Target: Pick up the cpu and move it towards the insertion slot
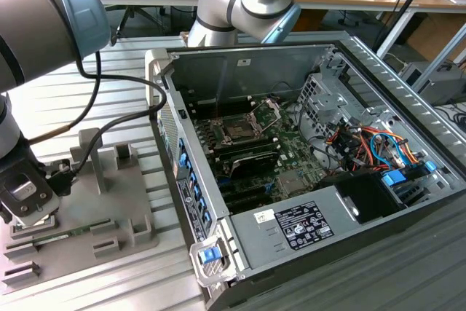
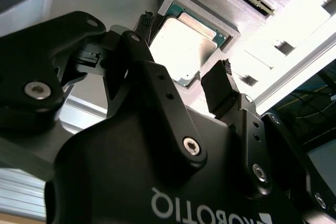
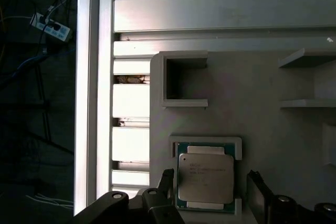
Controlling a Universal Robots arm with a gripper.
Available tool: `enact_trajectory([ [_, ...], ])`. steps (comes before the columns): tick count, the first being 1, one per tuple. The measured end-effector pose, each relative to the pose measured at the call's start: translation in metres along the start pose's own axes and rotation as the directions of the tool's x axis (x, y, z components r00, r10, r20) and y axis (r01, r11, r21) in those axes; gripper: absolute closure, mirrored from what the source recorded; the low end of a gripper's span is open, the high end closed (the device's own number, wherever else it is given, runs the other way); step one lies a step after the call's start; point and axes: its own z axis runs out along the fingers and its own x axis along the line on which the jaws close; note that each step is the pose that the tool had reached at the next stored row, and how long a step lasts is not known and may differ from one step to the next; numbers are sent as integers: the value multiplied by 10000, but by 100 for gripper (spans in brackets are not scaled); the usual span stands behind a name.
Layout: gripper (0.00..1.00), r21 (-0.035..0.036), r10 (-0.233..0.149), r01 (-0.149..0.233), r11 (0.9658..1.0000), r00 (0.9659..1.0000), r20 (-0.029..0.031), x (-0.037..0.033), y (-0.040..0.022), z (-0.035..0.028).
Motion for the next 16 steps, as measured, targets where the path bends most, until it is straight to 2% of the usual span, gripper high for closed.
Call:
enact_trajectory([
  [6, 34, 0, 0, 0, 10000, 10000, 0, 5, -1, 44],
  [16, 34, -1, 0, 0, 10000, 10000, 1, 5, -2, 69],
])
